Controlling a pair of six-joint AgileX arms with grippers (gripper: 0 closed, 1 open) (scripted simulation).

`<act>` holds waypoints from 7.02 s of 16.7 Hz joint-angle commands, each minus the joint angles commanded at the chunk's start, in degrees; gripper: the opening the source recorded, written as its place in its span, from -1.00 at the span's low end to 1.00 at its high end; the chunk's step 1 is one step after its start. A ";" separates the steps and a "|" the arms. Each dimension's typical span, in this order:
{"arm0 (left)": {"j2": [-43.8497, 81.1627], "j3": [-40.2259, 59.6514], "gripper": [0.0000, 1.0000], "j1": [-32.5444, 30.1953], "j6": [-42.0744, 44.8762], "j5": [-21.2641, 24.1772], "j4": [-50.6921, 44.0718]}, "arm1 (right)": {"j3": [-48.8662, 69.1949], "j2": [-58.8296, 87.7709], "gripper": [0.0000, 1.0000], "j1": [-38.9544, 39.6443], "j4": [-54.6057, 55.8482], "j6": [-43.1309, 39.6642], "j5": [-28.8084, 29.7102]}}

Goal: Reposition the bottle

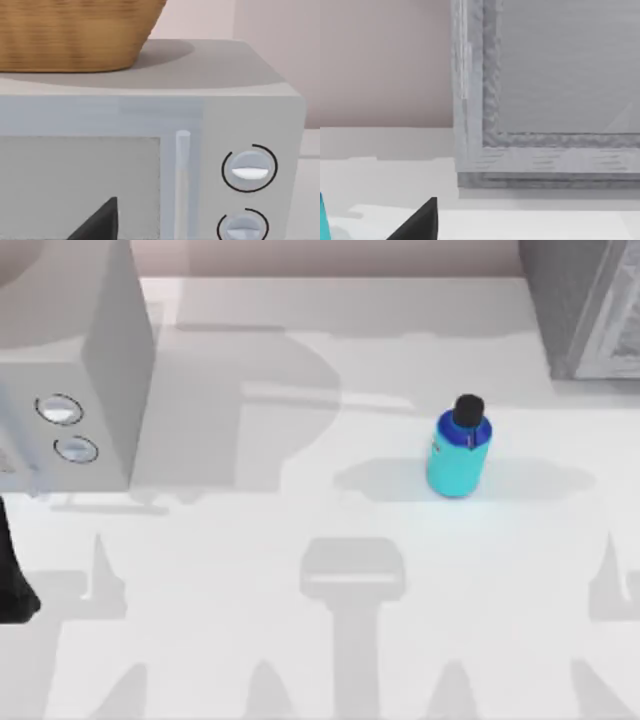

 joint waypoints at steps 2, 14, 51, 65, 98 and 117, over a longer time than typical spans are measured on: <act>0.00 0.00 1.00 0.00 0.00 0.00 0.00 | 0.00 0.00 1.00 0.00 0.00 0.00 0.00; 0.00 0.00 1.00 0.00 0.00 0.00 0.00 | 6.90 37.37 1.00 0.49 30.04 -0.94 -10.70; 0.00 0.00 1.00 0.00 0.00 0.00 0.00 | 40.34 132.53 1.00 14.79 86.18 -2.46 -28.03; 0.00 0.00 1.00 0.00 0.00 0.00 0.00 | 41.32 132.79 -0.36 15.46 85.39 -2.40 -27.35; 0.00 0.00 1.00 0.00 0.00 0.00 0.00 | 55.68 121.99 -1.00 -42.87 21.94 -43.30 -81.62; 0.00 0.00 1.00 0.00 0.00 0.00 0.00 | 53.70 131.66 -1.00 -36.29 54.60 -21.76 -75.87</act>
